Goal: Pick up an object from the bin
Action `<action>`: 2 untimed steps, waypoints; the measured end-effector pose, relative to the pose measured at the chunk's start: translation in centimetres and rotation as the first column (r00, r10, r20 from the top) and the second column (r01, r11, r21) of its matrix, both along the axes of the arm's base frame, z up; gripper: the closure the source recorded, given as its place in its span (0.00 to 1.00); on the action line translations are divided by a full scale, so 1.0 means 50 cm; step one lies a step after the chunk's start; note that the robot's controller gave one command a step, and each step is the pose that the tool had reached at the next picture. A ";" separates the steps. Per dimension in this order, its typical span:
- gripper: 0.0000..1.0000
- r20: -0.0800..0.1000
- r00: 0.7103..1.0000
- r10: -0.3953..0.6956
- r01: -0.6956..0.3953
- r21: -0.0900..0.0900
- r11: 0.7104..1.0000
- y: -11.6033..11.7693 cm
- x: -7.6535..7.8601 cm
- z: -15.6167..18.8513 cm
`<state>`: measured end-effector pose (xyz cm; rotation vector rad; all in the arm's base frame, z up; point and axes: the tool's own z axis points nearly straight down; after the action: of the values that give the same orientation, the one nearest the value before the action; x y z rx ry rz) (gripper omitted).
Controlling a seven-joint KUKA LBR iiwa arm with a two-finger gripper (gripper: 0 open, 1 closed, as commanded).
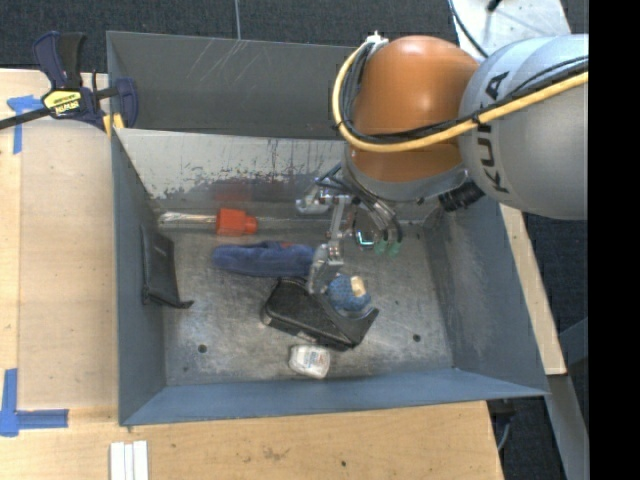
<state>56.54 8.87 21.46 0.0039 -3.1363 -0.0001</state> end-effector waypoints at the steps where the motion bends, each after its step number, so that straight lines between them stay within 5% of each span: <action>1: 0.00 0.017 0.991 0.129 -0.130 0.001 0.992 -0.065 0.041 -0.182; 2: 1.00 0.011 0.992 0.129 -0.129 -0.001 0.992 -0.068 0.040 -0.182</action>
Offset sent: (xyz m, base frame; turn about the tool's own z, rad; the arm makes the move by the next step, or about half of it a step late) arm 0.0231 -0.0478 -0.1446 -0.1739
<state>58.55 5.45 12.34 0.2070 -3.1411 0.0013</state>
